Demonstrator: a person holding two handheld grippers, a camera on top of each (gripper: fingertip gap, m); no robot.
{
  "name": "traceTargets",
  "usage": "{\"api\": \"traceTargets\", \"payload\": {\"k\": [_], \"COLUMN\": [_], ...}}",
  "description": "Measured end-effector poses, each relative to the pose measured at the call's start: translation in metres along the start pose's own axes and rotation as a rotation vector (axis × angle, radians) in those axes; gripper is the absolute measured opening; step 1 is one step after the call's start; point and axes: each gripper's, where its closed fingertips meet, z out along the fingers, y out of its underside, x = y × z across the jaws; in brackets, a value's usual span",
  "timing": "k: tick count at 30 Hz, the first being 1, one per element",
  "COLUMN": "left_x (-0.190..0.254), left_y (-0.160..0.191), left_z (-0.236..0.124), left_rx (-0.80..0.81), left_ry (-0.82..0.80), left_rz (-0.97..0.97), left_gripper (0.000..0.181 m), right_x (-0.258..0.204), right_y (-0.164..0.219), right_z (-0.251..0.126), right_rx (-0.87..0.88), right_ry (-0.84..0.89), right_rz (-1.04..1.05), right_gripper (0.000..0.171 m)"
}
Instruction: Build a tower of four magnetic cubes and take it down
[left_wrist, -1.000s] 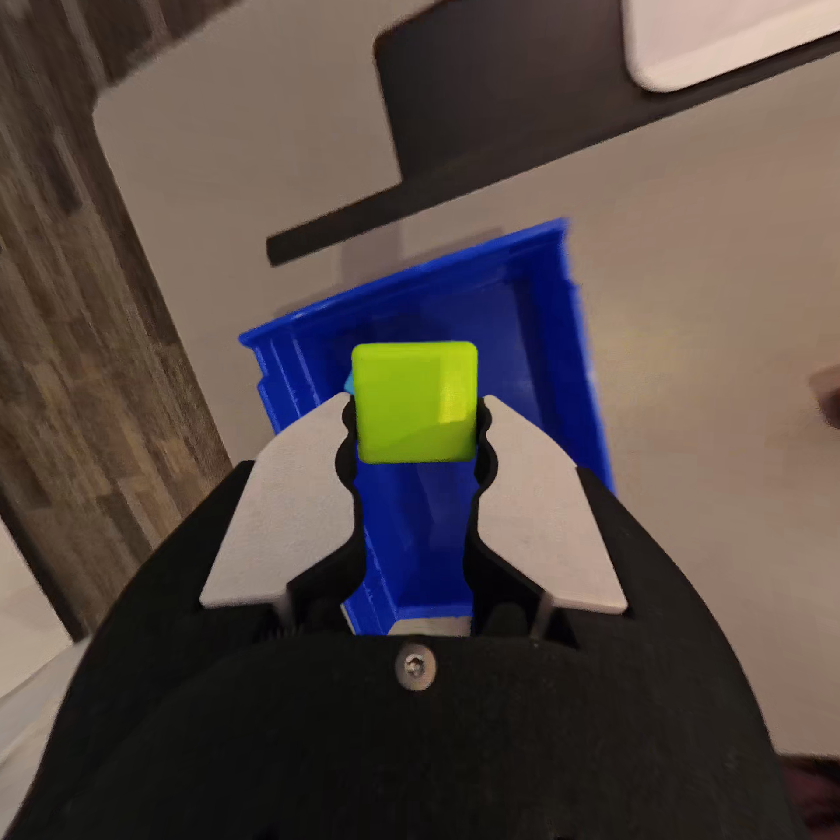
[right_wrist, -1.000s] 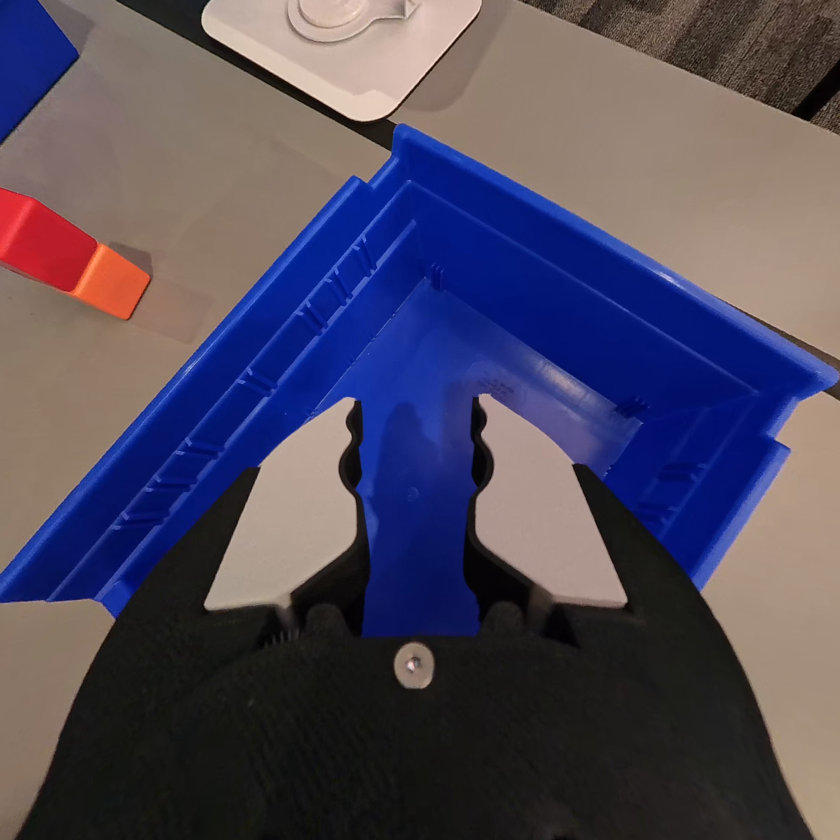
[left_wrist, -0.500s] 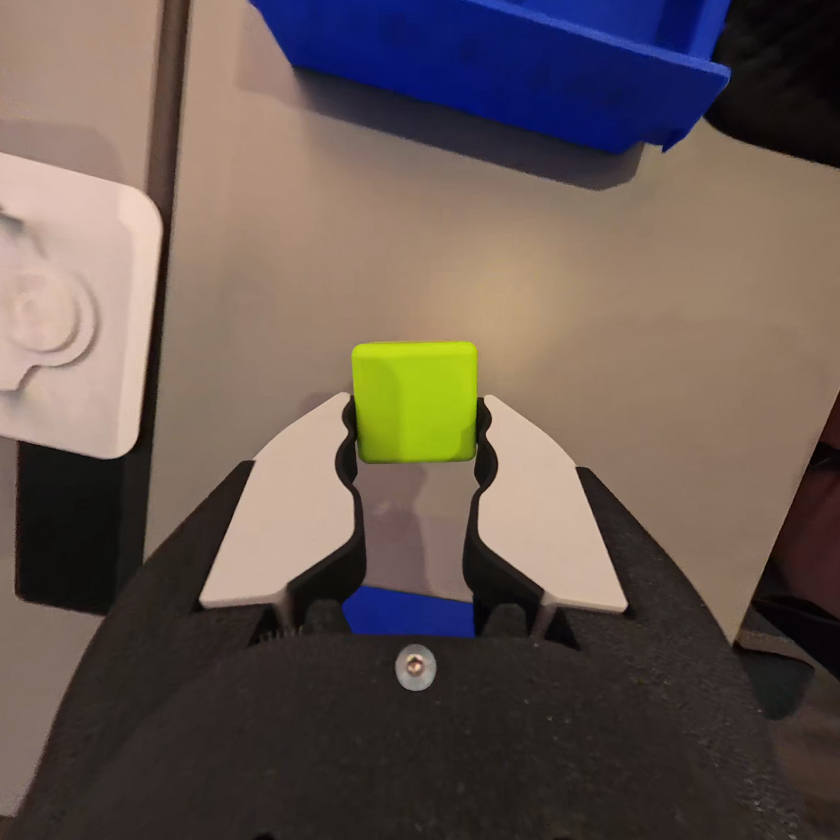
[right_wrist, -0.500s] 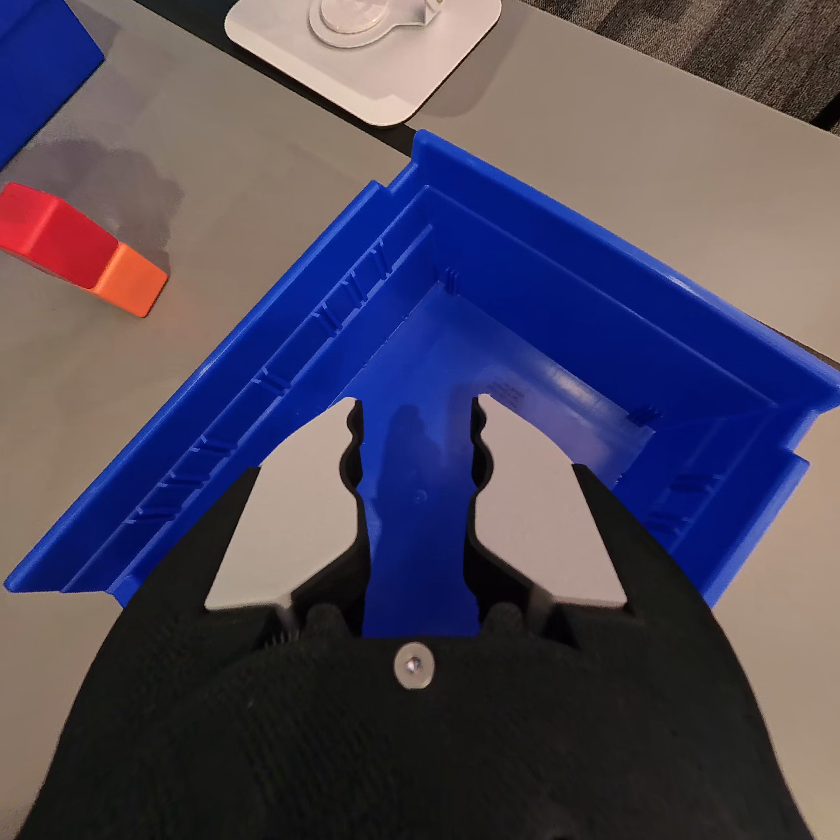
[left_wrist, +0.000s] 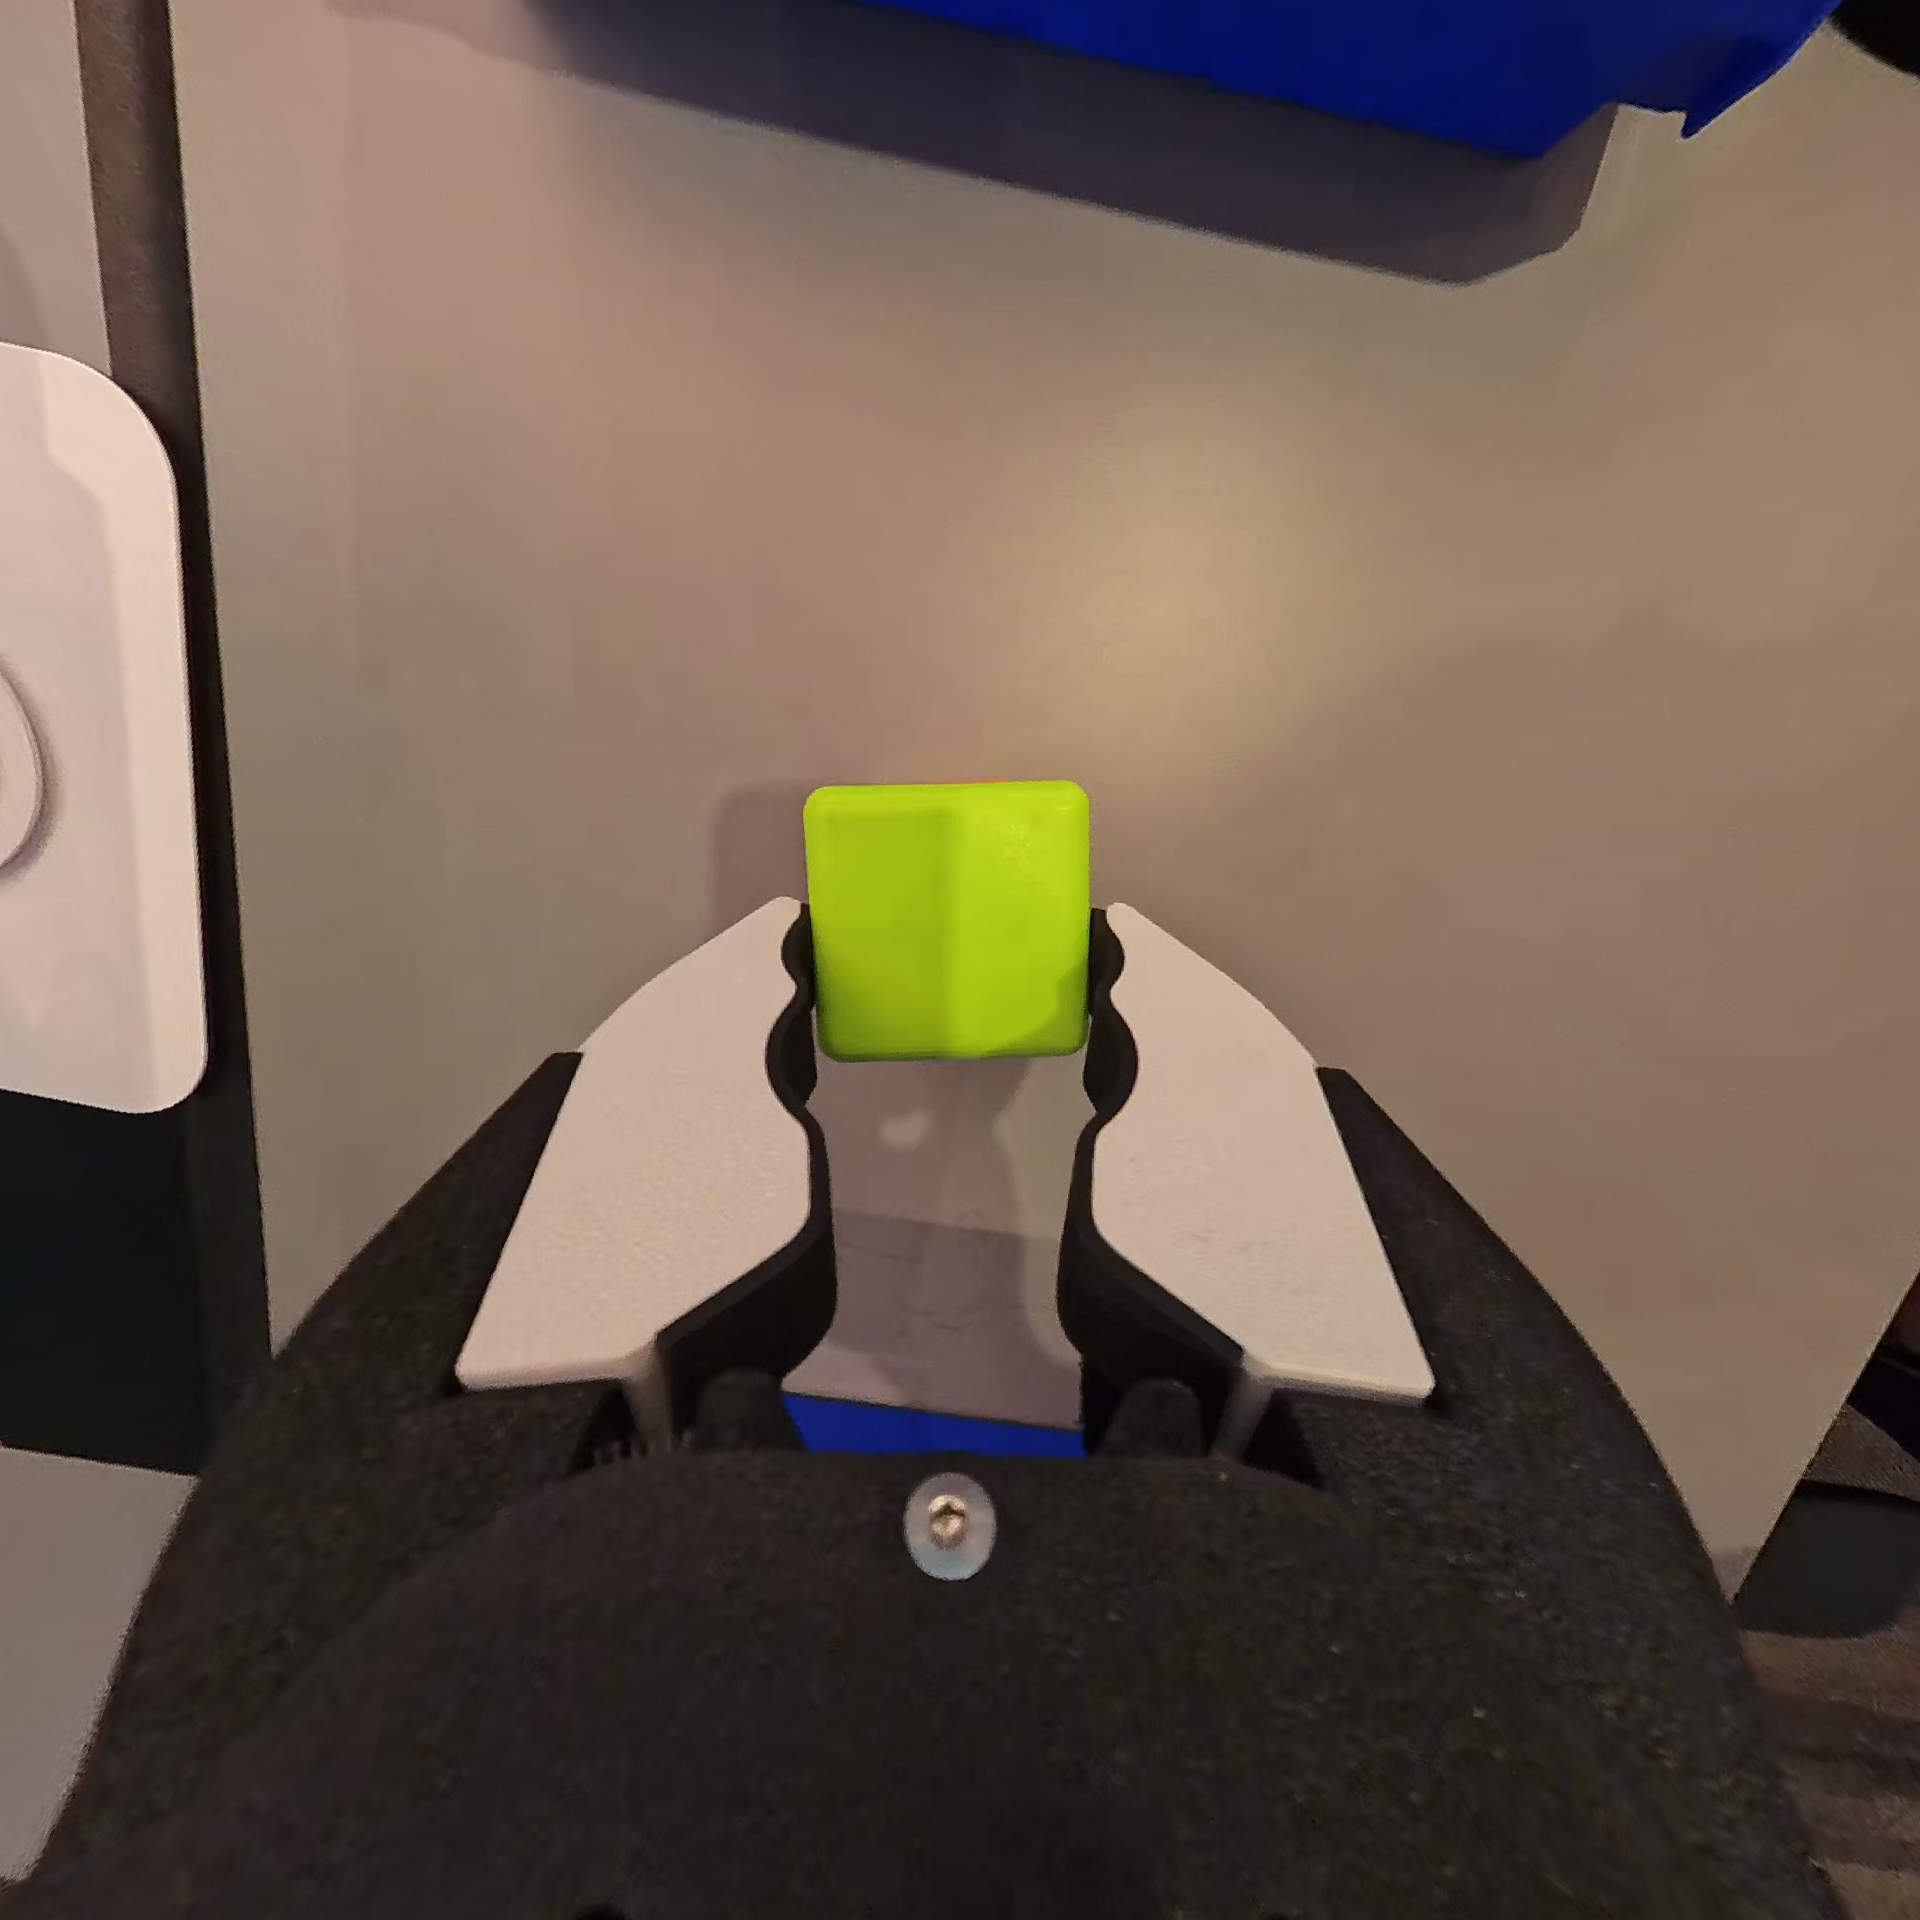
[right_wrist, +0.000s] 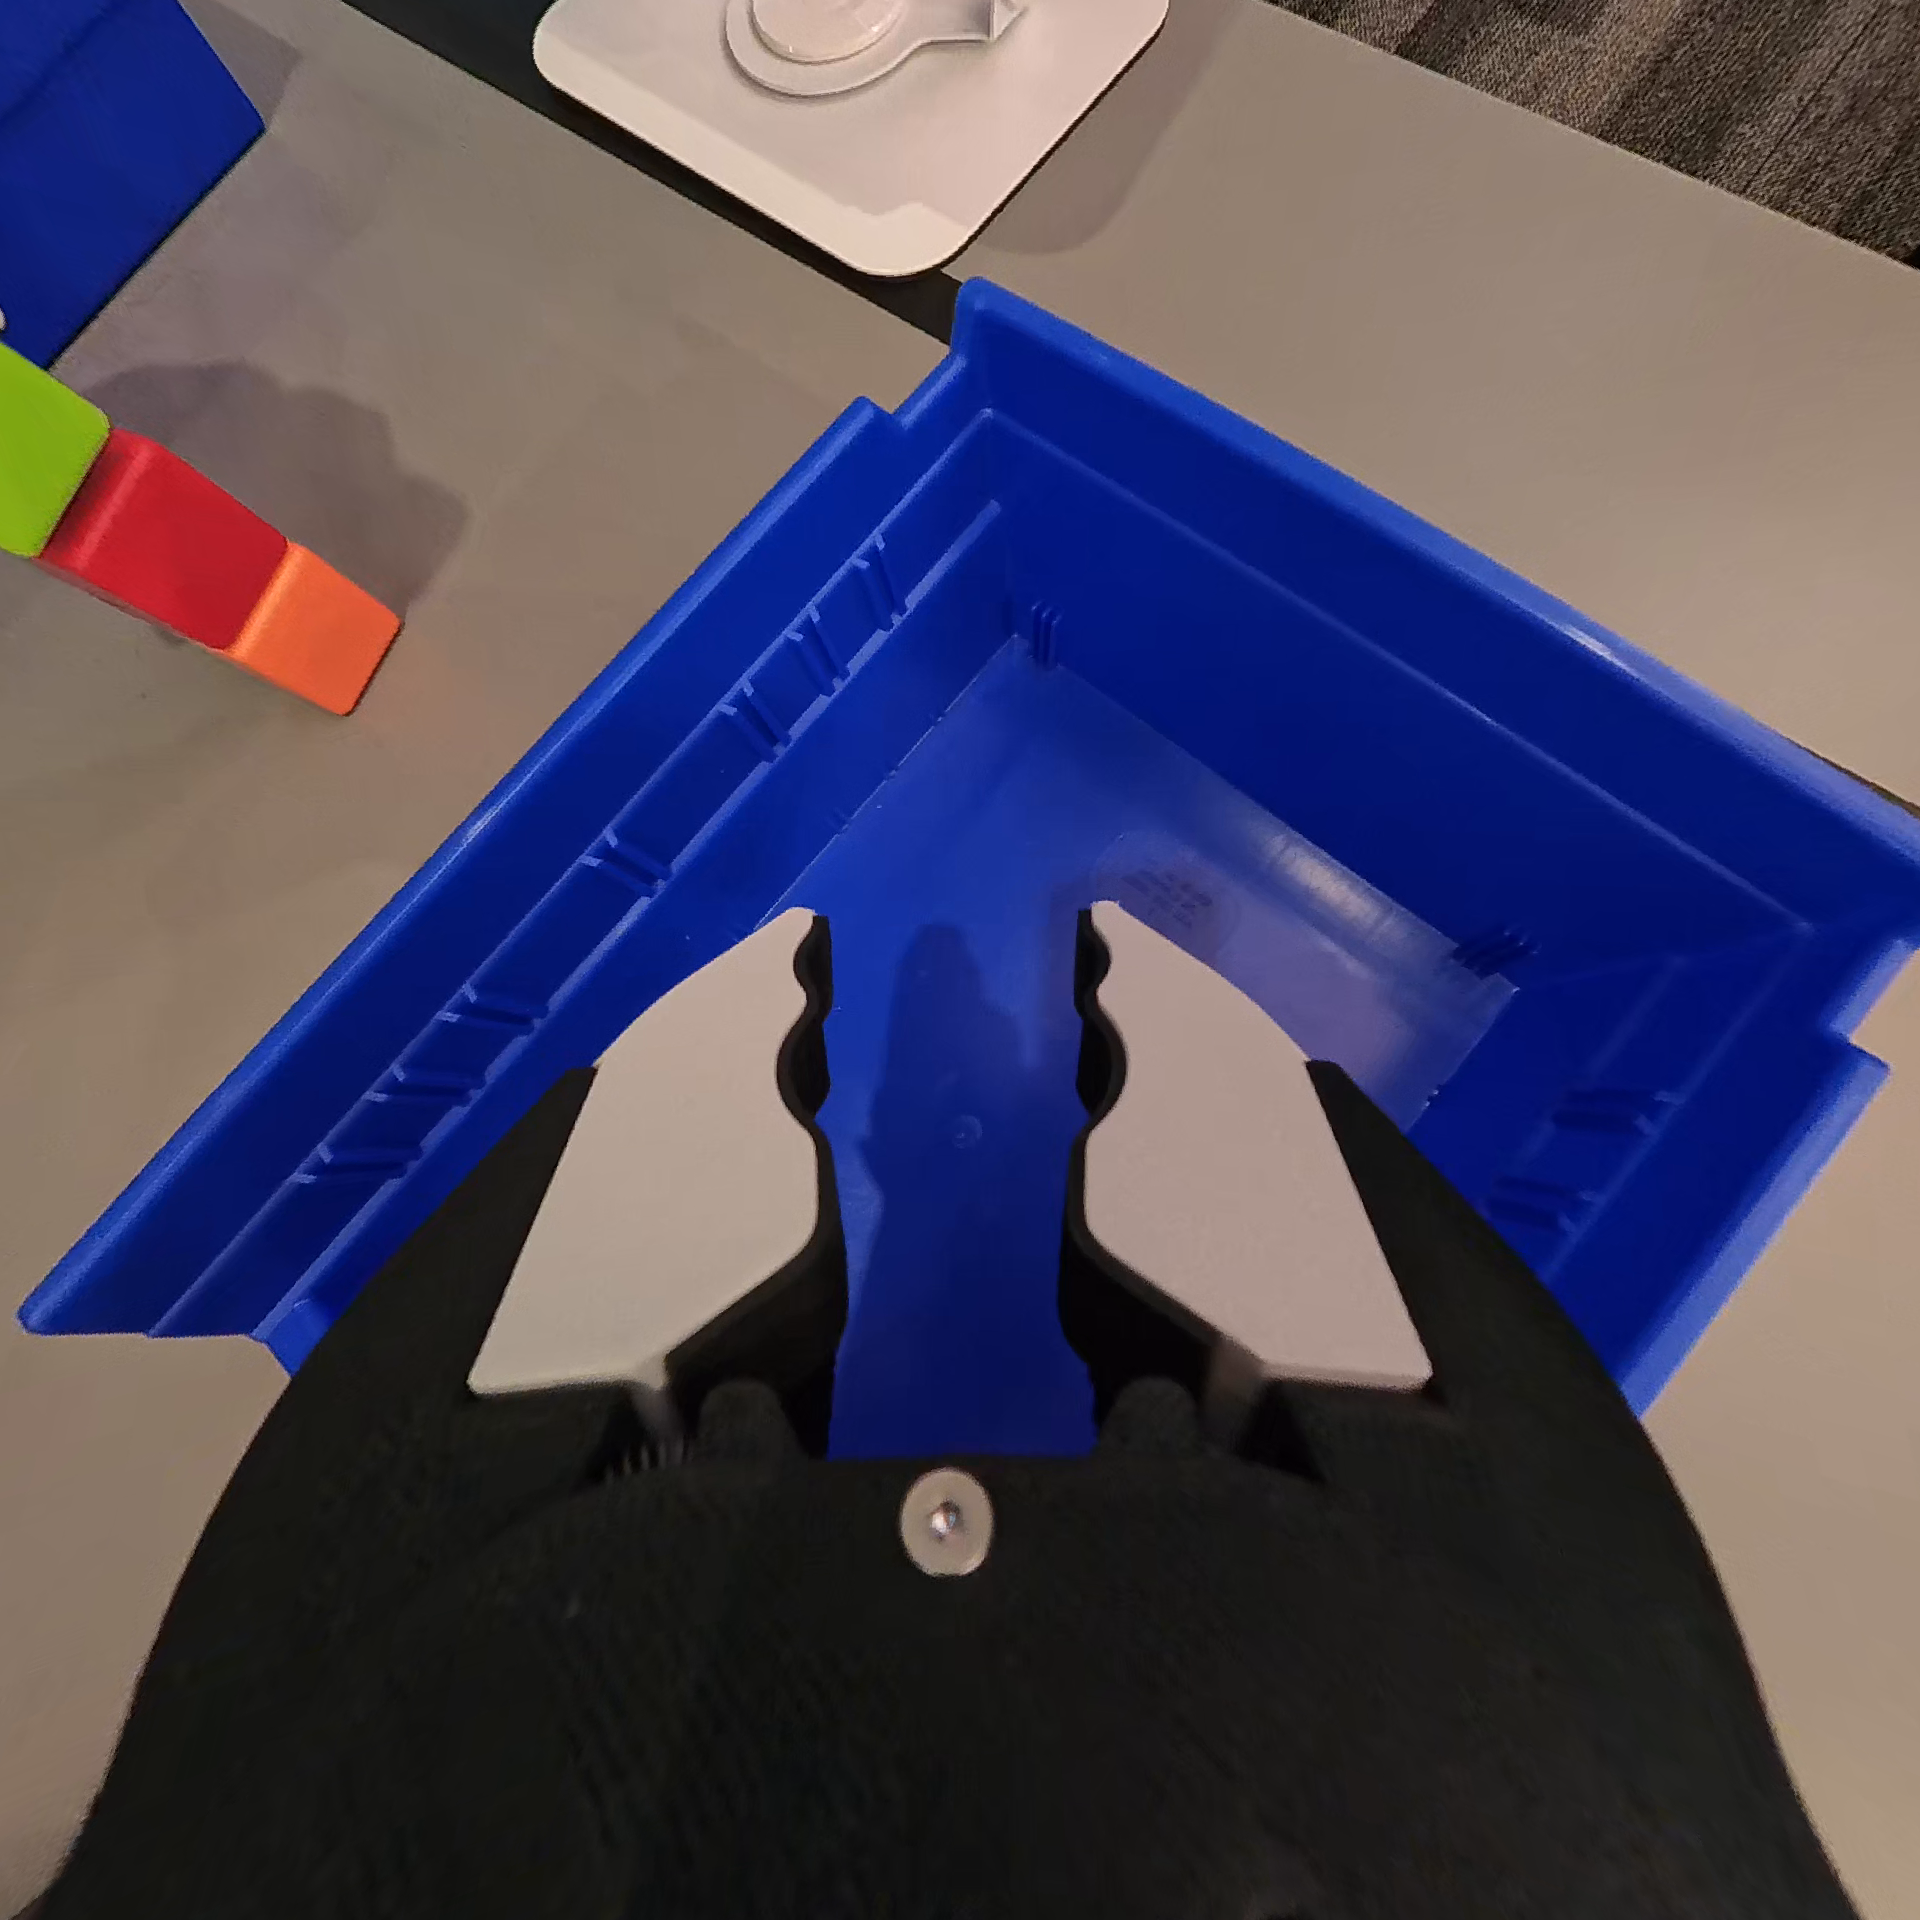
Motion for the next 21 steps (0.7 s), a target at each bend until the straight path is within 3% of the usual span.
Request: {"api": "traceTargets", "payload": {"k": [13, 14, 16, 21], "left_x": [-0.005, -0.008, -0.016, -0.051], "left_y": [0.012, 0.010, 0.006, 0.011], "left_z": [0.003, 0.000, -0.016, -0.101], "left_rx": [0.008, 0.027, 0.079, 0.308], "left_ry": [-0.025, -0.041, -0.101, -0.216], "left_rz": [-0.054, -0.035, 0.006, -0.085], "left_gripper": [0.050, 0.058, 0.070, 0.062], "right_x": [-0.001, -0.001, -0.001, 0.001], "right_y": [0.003, 0.003, 0.003, 0.003], "right_z": [0.004, 0.004, 0.004, 0.002], "right_rx": [-0.019, -0.017, -0.015, -0.009], "right_ry": [-0.008, -0.009, -0.007, -0.001], "right_rz": [-0.002, -0.002, -0.002, 0.005], "right_gripper": [0.046, 0.046, 0.046, 0.046]}}
